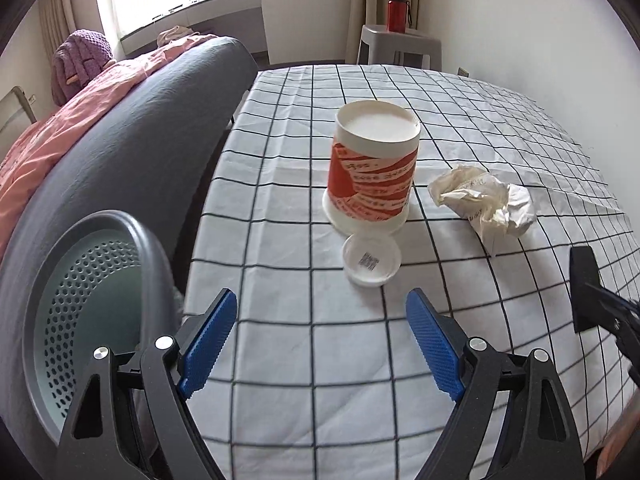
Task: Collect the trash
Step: 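Grasp the white QR-code lid with the left gripper while the right holds the strap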
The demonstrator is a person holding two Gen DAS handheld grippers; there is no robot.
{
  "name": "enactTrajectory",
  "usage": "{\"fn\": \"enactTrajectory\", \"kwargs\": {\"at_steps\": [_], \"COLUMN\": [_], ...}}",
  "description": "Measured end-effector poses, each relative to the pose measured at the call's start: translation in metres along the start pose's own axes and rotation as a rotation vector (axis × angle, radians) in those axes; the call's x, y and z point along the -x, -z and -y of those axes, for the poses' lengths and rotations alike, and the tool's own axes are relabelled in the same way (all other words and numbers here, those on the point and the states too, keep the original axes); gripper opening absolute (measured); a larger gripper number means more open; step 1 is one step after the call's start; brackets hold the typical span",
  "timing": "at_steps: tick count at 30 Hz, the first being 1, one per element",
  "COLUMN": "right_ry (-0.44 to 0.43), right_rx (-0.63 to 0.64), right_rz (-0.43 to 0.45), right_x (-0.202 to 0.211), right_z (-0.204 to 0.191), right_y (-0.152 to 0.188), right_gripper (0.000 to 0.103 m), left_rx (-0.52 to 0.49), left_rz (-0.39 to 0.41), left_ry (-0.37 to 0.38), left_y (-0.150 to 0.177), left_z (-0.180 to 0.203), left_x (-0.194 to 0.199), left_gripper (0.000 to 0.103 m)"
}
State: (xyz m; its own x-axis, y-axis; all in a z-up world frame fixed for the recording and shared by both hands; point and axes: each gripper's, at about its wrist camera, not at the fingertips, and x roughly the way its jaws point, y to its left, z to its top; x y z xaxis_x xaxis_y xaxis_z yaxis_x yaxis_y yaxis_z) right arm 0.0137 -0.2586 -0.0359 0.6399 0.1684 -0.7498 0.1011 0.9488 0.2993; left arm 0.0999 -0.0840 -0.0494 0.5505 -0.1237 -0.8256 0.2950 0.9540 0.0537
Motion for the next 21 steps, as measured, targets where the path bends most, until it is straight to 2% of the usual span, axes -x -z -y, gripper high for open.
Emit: {"fn": "enactTrajectory", "kwargs": {"at_steps": [10,13,15,17,19,21], "right_ry": [-0.036,-0.042,-0.046,-0.049,-0.048,-0.047], "right_rx": [-0.019,-0.020,-0.024,-0.023,-0.021,-0.023], "right_rz": [0.024,0.028,0.029,0.029,0.030,0.029], "right_x": [0.012,0.013,0.014,0.014,0.015,0.015], "right_z": [0.004,0.004,0.005,0.005,0.005,0.005], "right_y": [-0.006,-0.007,-0.008,-0.007,-0.007,-0.007], "right_gripper": [0.008,0.008,0.008,0.008,0.008,0.008], "left_rx": [-0.003,0.001,-0.012,-0.023,-0.027,-0.030], "left_rz": [-0.068,-0.055,-0.047,-0.044,-0.048,-0.046], "left_ry": [-0.055,-0.056,-0.052,-0.021,0.018,0.028], "left_y": [-0.015,-0.016,-0.017,-0.017,-0.017,-0.015], "left_z": [0.024,0.026,0.029,0.033,0.036,0.039], "left_x": [-0.043,-0.045,-0.045,-0.043,-0.041,-0.040], "left_gripper": [0.082,0.080,0.073,0.054,0.039,0.039]}}
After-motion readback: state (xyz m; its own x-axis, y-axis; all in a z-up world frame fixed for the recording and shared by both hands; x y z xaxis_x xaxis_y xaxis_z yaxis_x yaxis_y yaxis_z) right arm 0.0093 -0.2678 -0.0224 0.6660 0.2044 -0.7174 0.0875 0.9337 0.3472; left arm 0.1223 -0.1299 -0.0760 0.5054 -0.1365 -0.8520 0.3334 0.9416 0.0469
